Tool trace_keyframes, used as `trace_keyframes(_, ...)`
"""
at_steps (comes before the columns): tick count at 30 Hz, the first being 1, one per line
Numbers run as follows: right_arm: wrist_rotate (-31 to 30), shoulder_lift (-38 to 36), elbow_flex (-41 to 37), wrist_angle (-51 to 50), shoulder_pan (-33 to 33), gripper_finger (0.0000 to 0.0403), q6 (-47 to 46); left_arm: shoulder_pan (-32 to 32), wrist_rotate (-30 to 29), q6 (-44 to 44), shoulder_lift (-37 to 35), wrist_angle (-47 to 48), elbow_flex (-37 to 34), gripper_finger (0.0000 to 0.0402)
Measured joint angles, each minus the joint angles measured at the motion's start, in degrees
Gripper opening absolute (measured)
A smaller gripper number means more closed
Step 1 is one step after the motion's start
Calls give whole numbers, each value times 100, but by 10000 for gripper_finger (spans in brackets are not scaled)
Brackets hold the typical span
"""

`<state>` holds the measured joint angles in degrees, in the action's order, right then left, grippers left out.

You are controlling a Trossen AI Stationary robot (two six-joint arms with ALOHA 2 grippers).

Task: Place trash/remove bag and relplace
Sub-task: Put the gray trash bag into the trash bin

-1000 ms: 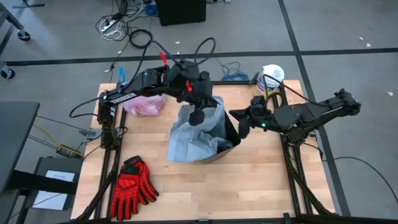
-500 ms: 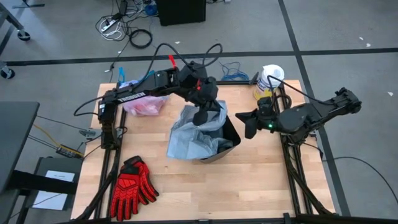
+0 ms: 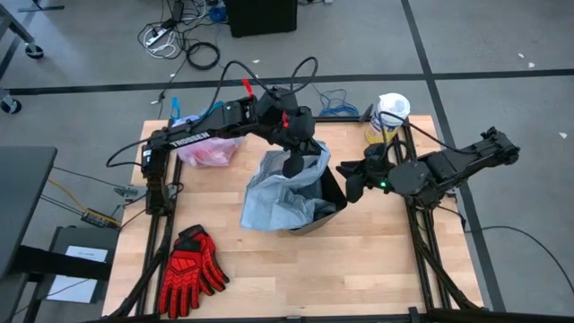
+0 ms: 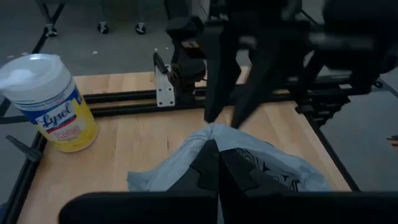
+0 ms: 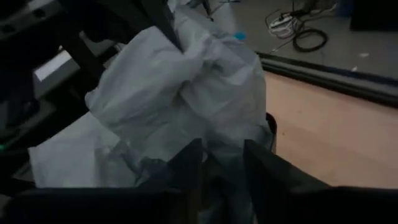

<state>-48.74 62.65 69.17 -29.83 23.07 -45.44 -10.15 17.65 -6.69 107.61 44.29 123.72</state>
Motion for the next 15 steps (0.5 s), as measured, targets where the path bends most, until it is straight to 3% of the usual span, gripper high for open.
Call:
trace_keyframes(6, -112, 189, 0, 383, -147, 174, 632, 4, -612, 357, -7, -21, 0, 2)
trace_keyframes(11, -94, 135, 0, 1192, -190, 225, 1198, 13, -1770, 552, -7, 36, 0, 2)
trace_keyframes(15, 445, 45, 0, 1413, -192, 243, 2569, 7, -2253, 552, -7, 69, 0, 2)
